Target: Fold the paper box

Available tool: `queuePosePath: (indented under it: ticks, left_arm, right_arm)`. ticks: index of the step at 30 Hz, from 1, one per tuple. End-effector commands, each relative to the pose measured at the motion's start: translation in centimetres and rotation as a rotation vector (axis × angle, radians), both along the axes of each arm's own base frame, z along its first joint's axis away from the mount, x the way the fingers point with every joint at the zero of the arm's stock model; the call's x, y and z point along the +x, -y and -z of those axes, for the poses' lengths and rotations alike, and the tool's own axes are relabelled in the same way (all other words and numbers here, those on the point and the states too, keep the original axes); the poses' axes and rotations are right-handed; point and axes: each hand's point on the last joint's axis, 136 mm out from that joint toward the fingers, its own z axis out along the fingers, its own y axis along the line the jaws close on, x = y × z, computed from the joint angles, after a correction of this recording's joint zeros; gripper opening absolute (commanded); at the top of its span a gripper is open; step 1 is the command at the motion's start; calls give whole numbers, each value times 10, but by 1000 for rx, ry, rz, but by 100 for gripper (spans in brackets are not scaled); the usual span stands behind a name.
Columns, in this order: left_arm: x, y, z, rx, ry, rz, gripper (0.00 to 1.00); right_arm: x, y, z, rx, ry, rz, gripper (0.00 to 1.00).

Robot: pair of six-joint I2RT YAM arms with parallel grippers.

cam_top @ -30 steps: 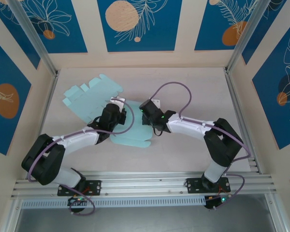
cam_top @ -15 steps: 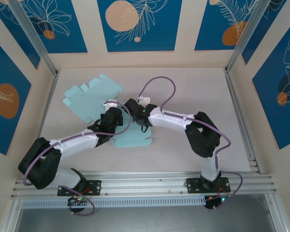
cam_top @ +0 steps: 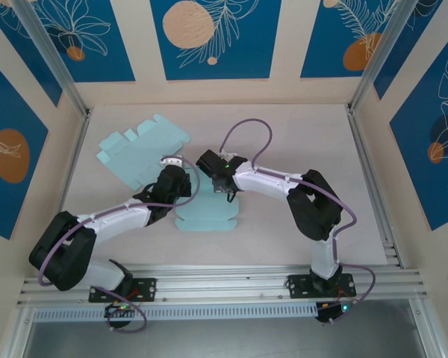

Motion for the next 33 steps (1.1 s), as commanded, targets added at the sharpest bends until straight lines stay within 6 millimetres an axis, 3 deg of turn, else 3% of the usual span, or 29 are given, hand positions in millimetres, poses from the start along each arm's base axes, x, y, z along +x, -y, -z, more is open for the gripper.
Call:
queuePosePath:
  ticks: [1,4,7,9,19,23,33]
  left_arm:
    - [-3,4,8,-32,-57,16,24]
    - [-7,2,20,-22,-88,11,26]
    - [-9,7,26,-40,-98,32,38]
    - [-9,7,30,-24,-110,40,40]
    - [-10,-12,55,64,-170,-20,40]
    - [-13,-20,69,100,-207,-48,34]
    - [-15,-34,84,106,-247,-93,36]
  right_arm:
    - [-17,8,13,-17,-88,-8,2]
    - [-16,2,12,11,-86,-14,2]
    - [-14,-4,12,32,-84,-22,2]
    - [-13,-8,12,49,-83,-30,2]
    - [-16,-18,17,97,-96,-51,2]
    - [-16,-19,17,106,-99,-52,2]
    - [-16,-26,15,150,-98,-63,2]
